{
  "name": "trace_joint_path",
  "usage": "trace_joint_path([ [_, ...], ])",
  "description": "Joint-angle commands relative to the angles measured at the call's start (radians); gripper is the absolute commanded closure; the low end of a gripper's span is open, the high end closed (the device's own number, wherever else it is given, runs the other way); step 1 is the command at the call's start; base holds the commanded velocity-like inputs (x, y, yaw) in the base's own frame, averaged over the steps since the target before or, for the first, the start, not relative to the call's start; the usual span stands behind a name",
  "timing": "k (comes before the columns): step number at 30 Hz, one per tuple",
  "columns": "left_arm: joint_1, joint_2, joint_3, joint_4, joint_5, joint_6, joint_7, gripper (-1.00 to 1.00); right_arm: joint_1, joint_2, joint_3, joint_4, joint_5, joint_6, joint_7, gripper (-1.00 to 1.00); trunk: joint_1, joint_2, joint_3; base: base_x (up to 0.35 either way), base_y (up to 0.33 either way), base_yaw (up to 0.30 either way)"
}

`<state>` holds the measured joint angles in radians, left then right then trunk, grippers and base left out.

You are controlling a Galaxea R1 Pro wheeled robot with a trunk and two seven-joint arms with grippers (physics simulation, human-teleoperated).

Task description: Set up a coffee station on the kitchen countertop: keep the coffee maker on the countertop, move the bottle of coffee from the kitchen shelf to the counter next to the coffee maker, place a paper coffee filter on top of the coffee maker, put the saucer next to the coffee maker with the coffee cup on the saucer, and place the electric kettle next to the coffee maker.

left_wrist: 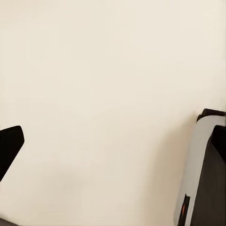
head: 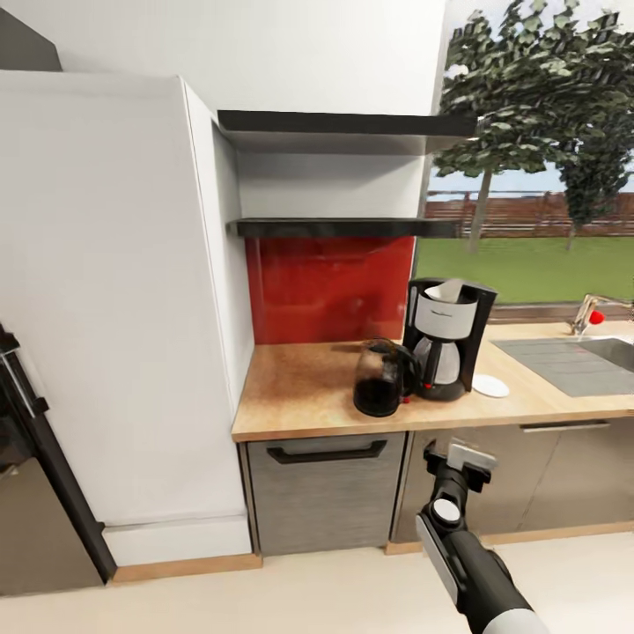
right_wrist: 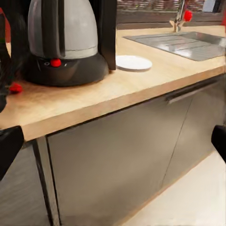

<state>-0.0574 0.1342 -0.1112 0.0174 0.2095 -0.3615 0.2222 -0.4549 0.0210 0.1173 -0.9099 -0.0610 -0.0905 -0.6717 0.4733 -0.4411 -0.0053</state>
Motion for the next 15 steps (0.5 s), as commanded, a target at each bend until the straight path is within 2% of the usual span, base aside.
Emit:
trace_joint_path([
  [1, -0.002, 0.0, -0.008, -0.003, 0.008, -0.004, 0.002, -1.0, -0.001, 0.002, 0.004, 0.038, -0.006, -0.01, -0.003, -1.0, 0.0, -0.001, -0.001, -0.314, -0.144, 0.0],
  [2, -0.007, -0.003, -0.009, -0.049, 0.008, -0.003, 0.001, -1.0, -0.001, 0.011, 0.006, 0.269, -0.008, -0.057, 0.025, -1.0, 0.0, -0.001, -0.001, -0.131, -0.053, 0.0],
  [4, -0.008, -0.006, -0.01, -0.065, 0.007, -0.002, 0.001, -1.0, -0.001, 0.013, 0.007, 0.369, -0.007, -0.098, 0.062, -1.0, 0.0, -0.001, -0.001, -0.075, -0.03, 0.0],
  [7, -0.007, -0.011, -0.012, -0.08, 0.007, -0.002, -0.005, -1.0, -0.001, 0.01, 0.006, 0.577, -0.006, -0.157, 0.18, -1.0, 0.0, -0.001, -0.001, -0.025, -0.01, 0.0],
  [8, -0.007, -0.012, -0.013, -0.08, 0.007, -0.002, -0.005, -1.0, -0.001, 0.01, 0.006, 0.604, -0.005, -0.16, 0.196, -1.0, 0.0, -0.001, -0.001, -0.011, -0.005, 0.0],
  [9, -0.007, -0.012, -0.013, -0.081, 0.007, -0.001, -0.007, -1.0, -0.001, 0.009, 0.006, 0.68, -0.004, -0.165, 0.251, -1.0, 0.0, -0.001, -0.001, -0.006, -0.002, 0.0],
  [15, -0.006, -0.014, -0.008, -0.075, 0.001, 0.001, -0.01, -1.0, -0.001, 0.014, 0.009, 0.84, 0.005, -0.164, 0.42, -1.0, 0.0, -0.001, -0.001, -0.002, -0.001, 0.0],
])
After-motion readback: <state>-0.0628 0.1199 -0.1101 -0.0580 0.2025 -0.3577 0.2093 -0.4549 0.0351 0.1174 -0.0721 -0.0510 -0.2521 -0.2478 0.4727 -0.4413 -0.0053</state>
